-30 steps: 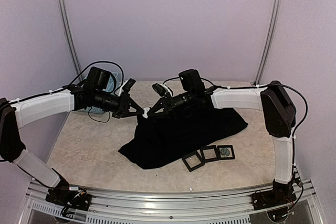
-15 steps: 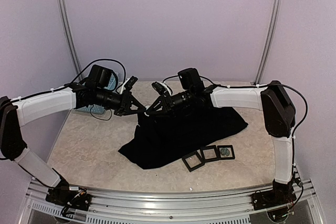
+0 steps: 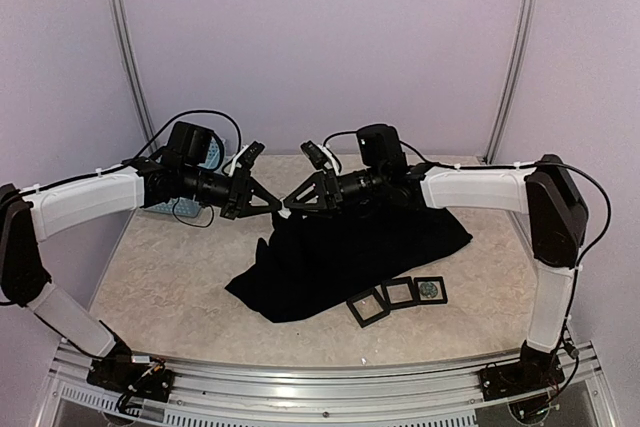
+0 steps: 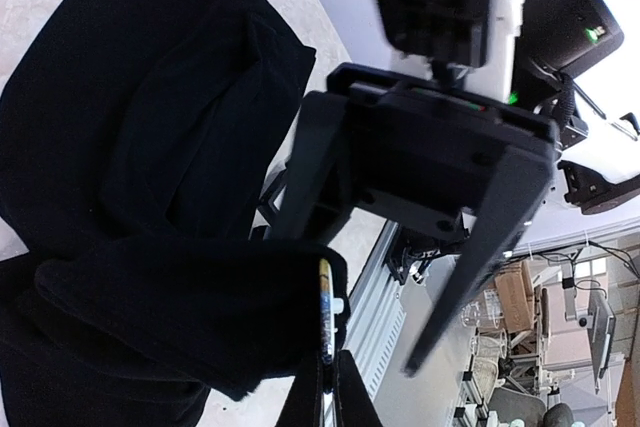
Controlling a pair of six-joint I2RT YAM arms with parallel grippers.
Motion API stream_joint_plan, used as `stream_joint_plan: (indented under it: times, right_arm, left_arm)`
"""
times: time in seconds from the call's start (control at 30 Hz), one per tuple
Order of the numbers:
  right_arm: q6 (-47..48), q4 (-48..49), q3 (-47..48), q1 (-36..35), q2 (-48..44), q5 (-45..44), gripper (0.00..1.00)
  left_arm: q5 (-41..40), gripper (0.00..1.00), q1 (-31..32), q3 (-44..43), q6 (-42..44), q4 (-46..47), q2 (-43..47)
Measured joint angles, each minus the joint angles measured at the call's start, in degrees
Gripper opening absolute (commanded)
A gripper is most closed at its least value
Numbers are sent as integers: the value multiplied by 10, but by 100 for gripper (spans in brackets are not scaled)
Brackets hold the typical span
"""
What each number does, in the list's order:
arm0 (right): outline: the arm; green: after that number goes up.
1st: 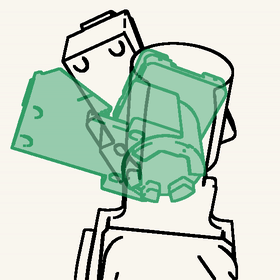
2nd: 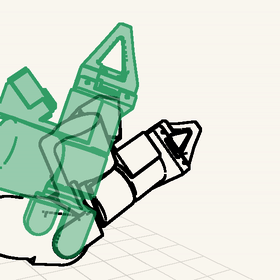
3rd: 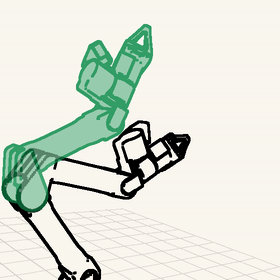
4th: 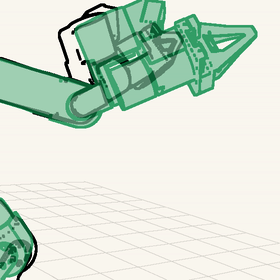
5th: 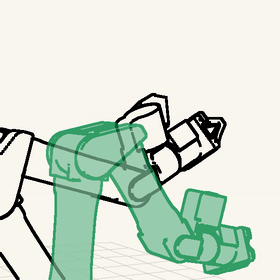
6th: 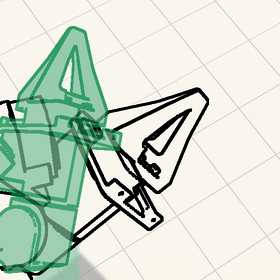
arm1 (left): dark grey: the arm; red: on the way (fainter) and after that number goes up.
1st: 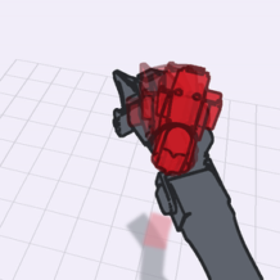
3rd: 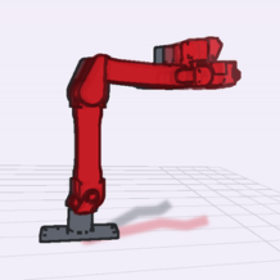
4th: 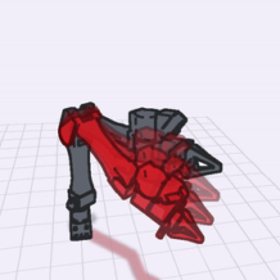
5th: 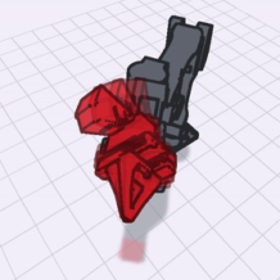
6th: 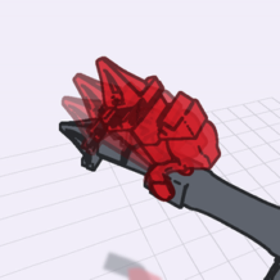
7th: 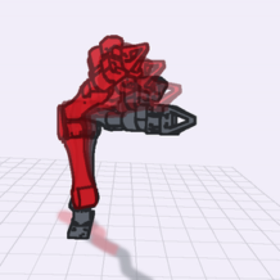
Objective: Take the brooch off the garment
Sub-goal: Open the brooch with the crumpled clothing.
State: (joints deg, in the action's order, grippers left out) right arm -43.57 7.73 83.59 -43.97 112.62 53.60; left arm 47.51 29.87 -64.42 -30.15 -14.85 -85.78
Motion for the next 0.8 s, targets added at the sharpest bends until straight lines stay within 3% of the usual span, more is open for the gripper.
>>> stream_joint_plan:
  times: [0.2, 0.8]
  right_arm:
    - [-10, 56, -33, 6, -47, -6, 58]
    - [-45, 154, -123, 12, -50, -20, 59]
  left_arm:
    - [13, 0, -3, 0, -6, 18, 5]
    - [20, 0, -7, 36, -22, 46, 30]
